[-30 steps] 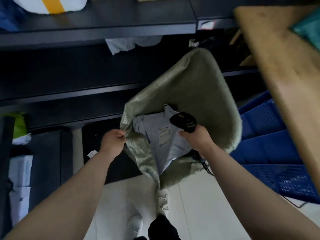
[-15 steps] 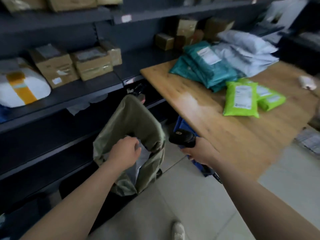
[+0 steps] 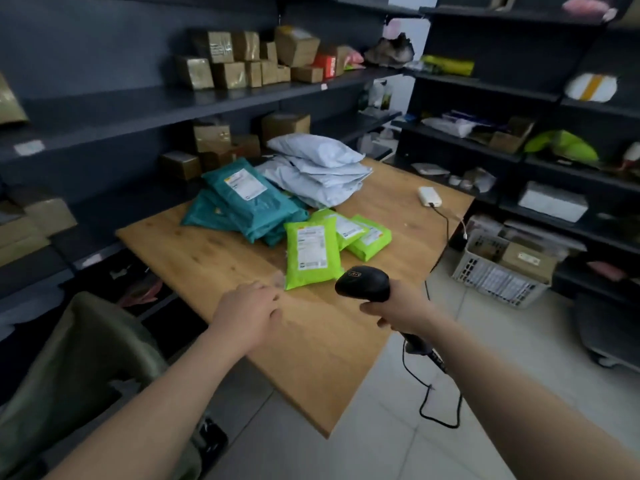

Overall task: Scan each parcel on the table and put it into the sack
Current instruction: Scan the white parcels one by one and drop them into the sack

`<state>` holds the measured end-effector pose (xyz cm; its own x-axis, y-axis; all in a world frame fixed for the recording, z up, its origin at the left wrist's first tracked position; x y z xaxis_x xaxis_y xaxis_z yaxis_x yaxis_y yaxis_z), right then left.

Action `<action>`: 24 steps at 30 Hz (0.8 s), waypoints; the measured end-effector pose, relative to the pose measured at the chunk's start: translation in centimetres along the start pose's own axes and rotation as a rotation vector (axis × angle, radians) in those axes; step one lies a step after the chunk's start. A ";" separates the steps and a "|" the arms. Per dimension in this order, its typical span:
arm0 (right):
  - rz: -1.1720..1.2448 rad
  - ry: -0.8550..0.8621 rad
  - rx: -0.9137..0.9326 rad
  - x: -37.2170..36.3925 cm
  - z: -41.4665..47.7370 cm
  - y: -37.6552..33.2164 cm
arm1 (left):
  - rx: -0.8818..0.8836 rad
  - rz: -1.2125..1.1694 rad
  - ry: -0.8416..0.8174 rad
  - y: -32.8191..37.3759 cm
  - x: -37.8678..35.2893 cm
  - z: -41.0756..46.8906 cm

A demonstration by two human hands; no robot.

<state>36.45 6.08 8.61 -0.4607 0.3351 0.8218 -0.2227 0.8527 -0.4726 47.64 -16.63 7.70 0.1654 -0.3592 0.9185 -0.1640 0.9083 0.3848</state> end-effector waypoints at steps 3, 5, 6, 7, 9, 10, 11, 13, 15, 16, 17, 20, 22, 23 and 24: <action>0.006 0.026 0.024 4.5 2.6 3.2 | 0.025 0.037 0.021 3.8 -1.4 4.4; 0.025 0.042 0.032 7.3 4.8 4.9 | 0.041 0.037 0.043 5.9 -2.0 7.3; 0.030 0.049 0.035 8.7 6.0 5.6 | 0.048 0.038 0.053 6.8 -2.3 8.7; 0.031 0.052 0.036 9.9 7.3 6.1 | 0.054 0.040 0.060 7.6 -2.5 10.2; 0.032 0.058 0.045 12.2 10.0 7.0 | 0.056 0.044 0.068 8.6 -2.7 13.3; 0.031 0.063 0.054 13.2 11.6 7.2 | 0.053 0.045 0.078 9.0 -2.7 15.0; 0.025 0.066 0.061 14.3 13.3 7.3 | 0.050 0.044 0.091 9.2 -2.6 16.7; 0.016 0.062 0.067 16.2 16.8 7.3 | 0.057 0.037 0.112 9.3 -2.4 20.1; 0.015 0.065 0.087 18.3 20.7 6.9 | 0.080 0.038 0.126 9.1 -2.2 23.7; 0.015 0.072 0.104 19.3 22.7 6.6 | 0.091 0.035 0.132 9.0 -2.0 25.5; 0.018 0.081 0.118 20.3 24.8 6.2 | 0.103 0.032 0.141 8.8 -1.8 27.4; 0.033 0.083 0.131 22.8 31.1 5.2 | 0.144 0.018 0.176 8.0 -0.8 33.2; 0.051 0.059 0.145 24.1 35.3 4.4 | 0.178 0.000 0.196 7.4 -0.2 36.8; 0.061 0.050 0.152 24.7 37.3 4.0 | 0.198 -0.009 0.201 6.9 0.0 38.5; 0.071 0.046 0.153 25.3 39.2 3.7 | 0.217 -0.017 0.202 6.5 0.2 40.1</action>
<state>-9.70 1.99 15.17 -0.4407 0.4133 0.7968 -0.3211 0.7564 -0.5699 7.63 -19.42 14.03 0.3561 -0.3044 0.8835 -0.3602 0.8277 0.4303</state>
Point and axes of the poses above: each hand's wrist, its own z-axis towards the middle knuckle, its own x-axis out of the back of the hand, y = z × x, the point moved 5 cm from there along z, towards the middle knuckle, and after that the axes turned 14 degrees about -z, right-handed, at the moved point
